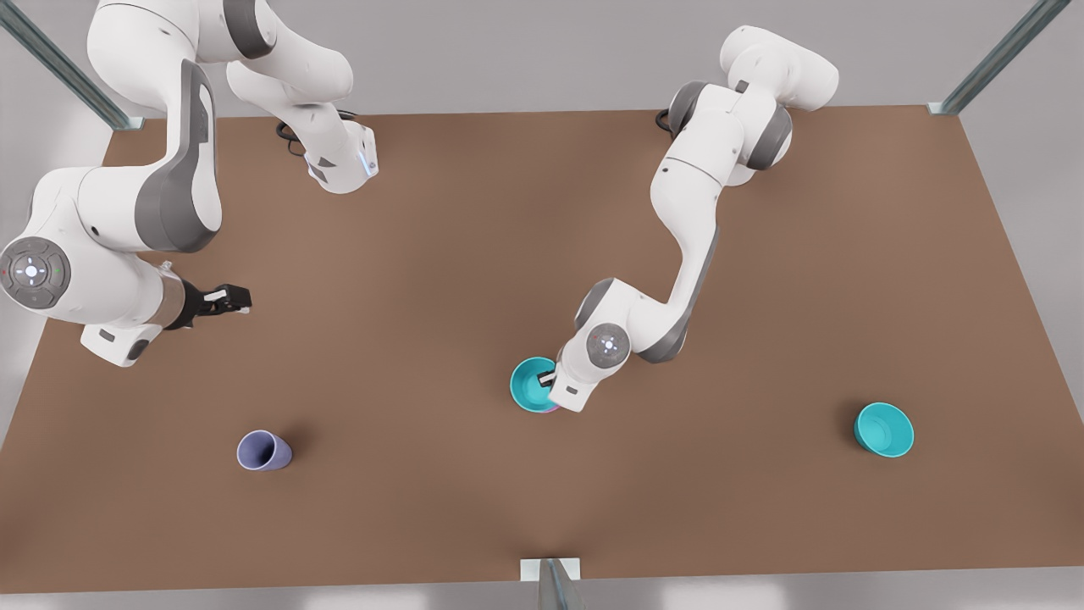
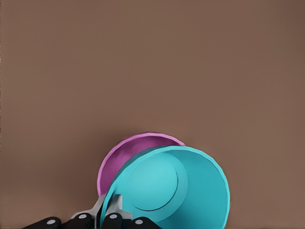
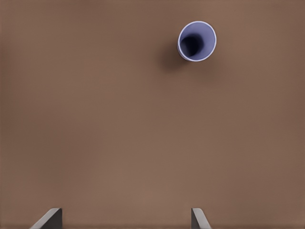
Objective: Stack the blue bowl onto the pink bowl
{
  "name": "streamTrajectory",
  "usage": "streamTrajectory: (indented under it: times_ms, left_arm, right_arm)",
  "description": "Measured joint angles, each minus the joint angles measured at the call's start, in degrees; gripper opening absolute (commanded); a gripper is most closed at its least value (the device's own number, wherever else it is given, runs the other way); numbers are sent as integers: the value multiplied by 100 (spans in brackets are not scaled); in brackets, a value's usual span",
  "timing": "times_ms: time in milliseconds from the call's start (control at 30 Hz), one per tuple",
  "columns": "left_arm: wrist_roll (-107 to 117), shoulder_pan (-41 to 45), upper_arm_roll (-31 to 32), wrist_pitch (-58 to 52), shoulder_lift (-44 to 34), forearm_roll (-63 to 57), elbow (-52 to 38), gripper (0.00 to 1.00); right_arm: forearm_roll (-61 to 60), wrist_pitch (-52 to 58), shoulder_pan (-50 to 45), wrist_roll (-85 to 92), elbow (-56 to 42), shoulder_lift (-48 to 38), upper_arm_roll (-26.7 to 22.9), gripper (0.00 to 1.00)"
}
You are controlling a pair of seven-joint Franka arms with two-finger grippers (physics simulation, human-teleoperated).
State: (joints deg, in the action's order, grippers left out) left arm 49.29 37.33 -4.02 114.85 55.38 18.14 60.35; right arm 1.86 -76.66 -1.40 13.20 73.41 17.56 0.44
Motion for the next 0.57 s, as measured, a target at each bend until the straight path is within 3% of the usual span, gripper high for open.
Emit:
streamTrajectory:
  times_ms: [33, 67, 100, 200, 367, 567]
  left_arm:
    - [42, -3, 3, -1, -1, -1, 22, 21]
    - [81, -5, 4, -1, -3, -1, 47, 44]
    - [115, -9, 5, 0, -14, 3, 81, 100]
    - [187, -147, -38, -331, -357, -69, 129, 100]
    - [-407, -1804, -93, -2526, -2947, -1124, 79, 100]
    - [-1455, -2487, 217, -3546, -4053, -1703, 928, 100]
  right_arm:
    - [-2, 0, 0, 3, 0, 0, 0, 100]
    - [-2, 0, 0, 5, 0, 0, 0, 100]
    - [-1, -1, 0, 8, 0, 0, 0, 100]
    - [1, -10, 0, 15, 2, 0, 0, 100]
    - [1, -25, 0, 24, 1, 26, 0, 100]
    - [-4, -33, 0, 32, 7, 38, 0, 100]
